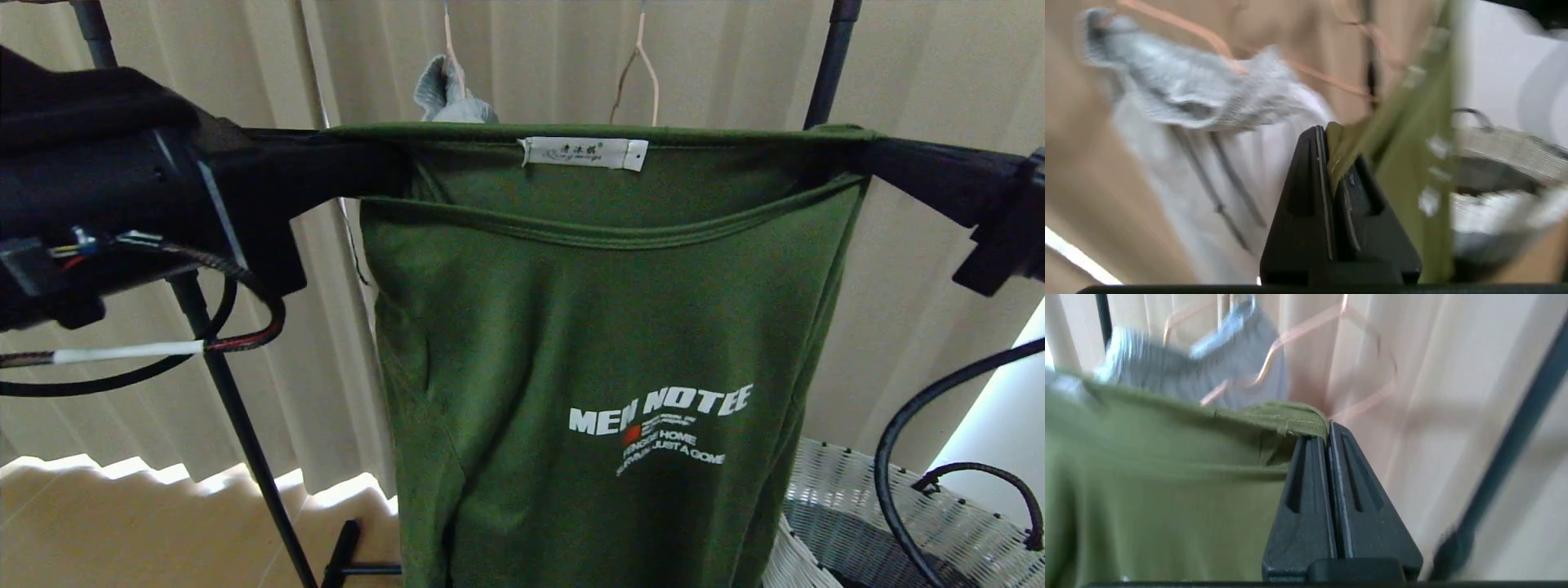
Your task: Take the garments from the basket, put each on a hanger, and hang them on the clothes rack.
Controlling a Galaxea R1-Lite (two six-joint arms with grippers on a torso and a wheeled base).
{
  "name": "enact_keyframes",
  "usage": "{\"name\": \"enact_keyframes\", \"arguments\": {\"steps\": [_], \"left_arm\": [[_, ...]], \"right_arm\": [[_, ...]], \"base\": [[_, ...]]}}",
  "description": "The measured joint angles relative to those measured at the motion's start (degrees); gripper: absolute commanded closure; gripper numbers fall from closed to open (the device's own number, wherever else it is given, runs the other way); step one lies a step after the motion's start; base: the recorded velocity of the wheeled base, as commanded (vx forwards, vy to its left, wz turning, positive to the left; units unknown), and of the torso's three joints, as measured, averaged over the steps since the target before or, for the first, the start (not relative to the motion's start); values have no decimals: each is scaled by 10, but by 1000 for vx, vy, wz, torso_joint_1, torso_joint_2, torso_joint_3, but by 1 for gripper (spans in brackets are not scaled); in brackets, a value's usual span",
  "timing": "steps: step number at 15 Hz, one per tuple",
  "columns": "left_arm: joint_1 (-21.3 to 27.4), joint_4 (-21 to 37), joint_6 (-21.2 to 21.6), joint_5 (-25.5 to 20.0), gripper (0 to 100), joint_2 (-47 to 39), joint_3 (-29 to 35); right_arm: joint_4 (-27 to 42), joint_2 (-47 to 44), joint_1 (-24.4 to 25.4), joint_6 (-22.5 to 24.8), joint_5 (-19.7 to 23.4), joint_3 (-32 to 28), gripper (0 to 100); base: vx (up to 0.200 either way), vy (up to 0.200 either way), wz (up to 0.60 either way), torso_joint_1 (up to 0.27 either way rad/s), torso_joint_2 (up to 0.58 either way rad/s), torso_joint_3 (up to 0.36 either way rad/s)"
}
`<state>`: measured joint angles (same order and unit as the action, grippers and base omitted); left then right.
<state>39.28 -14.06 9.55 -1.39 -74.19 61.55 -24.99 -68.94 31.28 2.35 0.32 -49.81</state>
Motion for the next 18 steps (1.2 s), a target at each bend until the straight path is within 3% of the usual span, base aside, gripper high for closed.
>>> {"name": "enact_keyframes", "arguments": {"steps": [2, 12, 13, 18], "left_arm": [[0, -13, -1, 28, 100, -22, 15], [5, -13, -16, 31, 100, -35, 4], [8, -13, -16, 32, 100, -32, 3], [7, -13, -16, 41, 100, -22, -28]], "right_arm": [[11, 26, 6, 2, 2, 21, 100], [14, 45, 8, 2, 1, 44, 100], [14, 45, 8, 2, 1, 45, 0], [5, 54, 6, 0, 3, 82, 0]], "base": [[0, 0, 0, 0, 0, 0], [0, 0, 0, 0, 0, 0], [0, 0, 0, 0, 0, 0], [0, 0, 0, 0, 0, 0]]}}
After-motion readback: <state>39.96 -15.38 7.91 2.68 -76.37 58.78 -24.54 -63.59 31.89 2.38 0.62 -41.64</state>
